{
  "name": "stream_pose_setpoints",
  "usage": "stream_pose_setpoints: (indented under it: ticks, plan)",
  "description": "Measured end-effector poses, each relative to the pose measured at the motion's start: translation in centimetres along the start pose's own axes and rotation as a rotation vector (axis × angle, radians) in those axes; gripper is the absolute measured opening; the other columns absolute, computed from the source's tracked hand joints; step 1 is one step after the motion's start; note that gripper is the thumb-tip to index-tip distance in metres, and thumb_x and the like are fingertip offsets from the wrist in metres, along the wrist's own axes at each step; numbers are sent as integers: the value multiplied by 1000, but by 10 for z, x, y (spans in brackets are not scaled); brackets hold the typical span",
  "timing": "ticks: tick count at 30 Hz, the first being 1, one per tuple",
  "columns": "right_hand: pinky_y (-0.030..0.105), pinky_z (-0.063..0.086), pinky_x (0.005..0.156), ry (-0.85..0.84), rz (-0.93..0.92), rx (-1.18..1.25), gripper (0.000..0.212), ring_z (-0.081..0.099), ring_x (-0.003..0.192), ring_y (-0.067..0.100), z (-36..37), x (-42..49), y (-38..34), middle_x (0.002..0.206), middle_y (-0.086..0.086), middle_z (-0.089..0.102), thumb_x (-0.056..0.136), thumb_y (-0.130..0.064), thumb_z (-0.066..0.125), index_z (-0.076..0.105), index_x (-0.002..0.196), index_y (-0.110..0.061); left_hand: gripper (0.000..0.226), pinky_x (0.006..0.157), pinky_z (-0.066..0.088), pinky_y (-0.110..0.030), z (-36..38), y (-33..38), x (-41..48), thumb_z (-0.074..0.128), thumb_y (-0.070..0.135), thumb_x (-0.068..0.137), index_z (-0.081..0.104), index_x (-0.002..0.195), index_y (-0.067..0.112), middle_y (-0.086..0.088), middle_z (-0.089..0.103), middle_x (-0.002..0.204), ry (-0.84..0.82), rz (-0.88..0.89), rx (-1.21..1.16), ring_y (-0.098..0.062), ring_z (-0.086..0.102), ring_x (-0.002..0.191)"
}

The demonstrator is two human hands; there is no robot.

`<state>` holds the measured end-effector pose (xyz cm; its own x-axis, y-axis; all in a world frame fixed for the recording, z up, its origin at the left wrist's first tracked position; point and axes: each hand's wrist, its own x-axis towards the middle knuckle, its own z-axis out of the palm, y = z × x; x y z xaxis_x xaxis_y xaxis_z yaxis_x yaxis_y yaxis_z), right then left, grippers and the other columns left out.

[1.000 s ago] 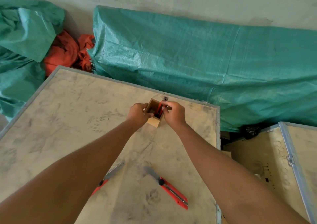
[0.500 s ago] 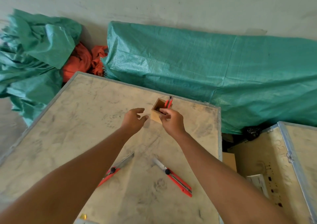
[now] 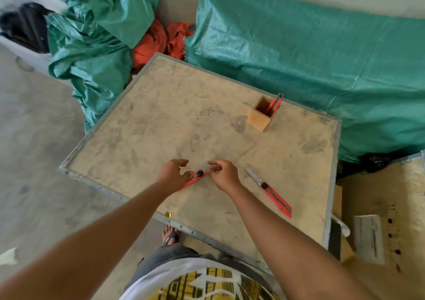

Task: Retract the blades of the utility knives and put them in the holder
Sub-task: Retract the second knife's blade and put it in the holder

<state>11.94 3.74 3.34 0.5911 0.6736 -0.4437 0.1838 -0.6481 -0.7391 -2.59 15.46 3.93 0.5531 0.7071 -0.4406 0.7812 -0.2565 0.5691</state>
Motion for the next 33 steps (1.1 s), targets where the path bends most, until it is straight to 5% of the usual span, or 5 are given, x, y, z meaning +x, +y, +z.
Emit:
stream_pose_setpoints:
  ticks: [11,18,23,29,33]
  plan:
    - [14,42,78,145,151,-1,29,70,105,22,67,-4,1,112,6,75,93,-17,70,70,121,-13,45,86,51,-35,16,-49,-15,71,29,84,61,128,30,-1,55,123,-131,98,306,-24,54,111]
    - [20,43,81,227,199,110,20,66,98,16,74,-1,0,111,5,74,95,-19,69,72,114,-13,37,78,47,-27,12,-54,-17,68,22,83,69,120,24,-6,60,113,-110,177,137,-26,63,95]
    - [34,67,70,250,174,379,16,74,96,25,54,-8,-15,108,6,69,94,-11,70,70,110,-10,47,66,39,-11,0,-42,-26,79,27,78,66,123,22,0,59,113,-85,187,-44,-12,60,80]
    - [30,66,66,254,36,450,14,77,84,18,-21,-19,-41,107,5,71,94,-13,72,70,107,-17,51,72,57,-24,-30,6,-37,76,33,82,60,129,41,17,67,106,-122,308,-191,-3,67,82]
    - [38,67,70,261,-41,481,20,79,82,22,-75,-23,-53,105,9,73,92,-13,74,73,111,-12,56,75,61,-25,-32,52,-41,75,9,84,59,133,30,6,68,107,-177,342,-361,-13,68,88]
